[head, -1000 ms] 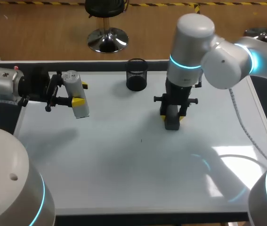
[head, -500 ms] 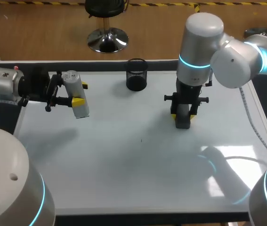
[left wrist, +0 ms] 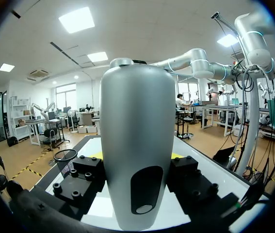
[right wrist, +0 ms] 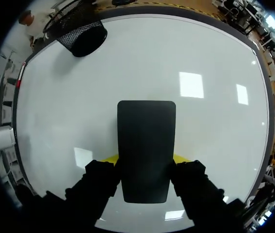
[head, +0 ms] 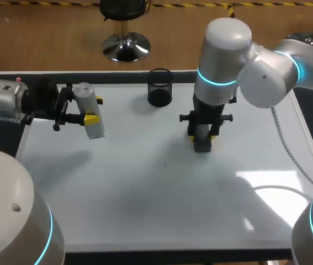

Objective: Pick up the inspection probe, press it on each red-marked spot on the whiteboard one by one, put down the probe, pick up the eraser, and wipe off all the red marks.

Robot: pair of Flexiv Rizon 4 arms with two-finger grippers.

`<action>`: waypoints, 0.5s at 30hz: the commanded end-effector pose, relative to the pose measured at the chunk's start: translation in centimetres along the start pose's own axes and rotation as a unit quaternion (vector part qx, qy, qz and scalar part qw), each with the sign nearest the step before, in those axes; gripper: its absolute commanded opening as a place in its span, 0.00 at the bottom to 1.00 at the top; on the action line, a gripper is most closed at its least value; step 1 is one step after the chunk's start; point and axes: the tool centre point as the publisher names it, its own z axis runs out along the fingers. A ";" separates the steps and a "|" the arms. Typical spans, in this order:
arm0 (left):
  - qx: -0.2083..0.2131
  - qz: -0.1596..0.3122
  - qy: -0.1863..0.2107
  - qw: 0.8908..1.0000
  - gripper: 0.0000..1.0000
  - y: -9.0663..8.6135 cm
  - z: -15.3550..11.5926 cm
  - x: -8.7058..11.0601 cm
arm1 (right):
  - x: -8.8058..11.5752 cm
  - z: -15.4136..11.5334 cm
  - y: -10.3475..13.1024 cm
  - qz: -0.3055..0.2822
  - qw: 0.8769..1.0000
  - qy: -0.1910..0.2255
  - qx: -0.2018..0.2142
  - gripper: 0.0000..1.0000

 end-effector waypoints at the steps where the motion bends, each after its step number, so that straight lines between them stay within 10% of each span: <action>1: 0.000 0.001 0.000 1.000 0.00 -0.1 0.0 0.0 | 1.7 0.9 0.2 -0.005 1.000 -0.004 0.009 0.00; 15: 0.000 0.001 0.000 1.000 0.00 -0.1 0.0 0.0 | 3.6 1.9 -0.8 -0.017 1.000 0.009 0.019 0.00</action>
